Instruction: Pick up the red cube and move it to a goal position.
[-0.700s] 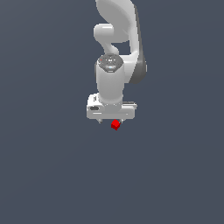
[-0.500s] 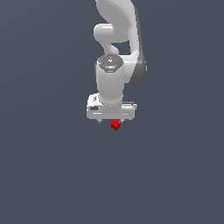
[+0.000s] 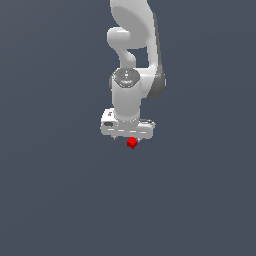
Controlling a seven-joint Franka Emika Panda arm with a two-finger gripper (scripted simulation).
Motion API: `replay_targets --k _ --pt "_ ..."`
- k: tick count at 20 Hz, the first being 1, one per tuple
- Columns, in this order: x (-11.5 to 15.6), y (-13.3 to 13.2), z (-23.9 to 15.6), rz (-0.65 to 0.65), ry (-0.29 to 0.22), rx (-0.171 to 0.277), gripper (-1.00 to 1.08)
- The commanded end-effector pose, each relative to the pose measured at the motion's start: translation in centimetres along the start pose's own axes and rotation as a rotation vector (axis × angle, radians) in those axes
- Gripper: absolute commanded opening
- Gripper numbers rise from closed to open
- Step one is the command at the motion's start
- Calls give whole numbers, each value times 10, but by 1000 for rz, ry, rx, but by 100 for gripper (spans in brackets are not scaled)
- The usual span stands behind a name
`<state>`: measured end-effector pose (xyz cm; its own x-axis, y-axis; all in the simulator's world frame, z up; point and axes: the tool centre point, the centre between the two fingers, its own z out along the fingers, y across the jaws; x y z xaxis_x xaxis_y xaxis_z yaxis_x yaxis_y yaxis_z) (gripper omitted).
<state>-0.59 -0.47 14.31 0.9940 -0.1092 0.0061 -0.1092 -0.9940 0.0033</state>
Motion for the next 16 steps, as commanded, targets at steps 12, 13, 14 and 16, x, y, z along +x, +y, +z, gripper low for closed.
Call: replay_targets --k 12,13,14,16 --pt "-40 -7 73 317 -4 -1 100" --pt "-43 -8 79 340 -4 -1 100" --pt "-46 -9 84 362 -4 -1 100" --pt "-50 -11 93 402 -5 -1 100"
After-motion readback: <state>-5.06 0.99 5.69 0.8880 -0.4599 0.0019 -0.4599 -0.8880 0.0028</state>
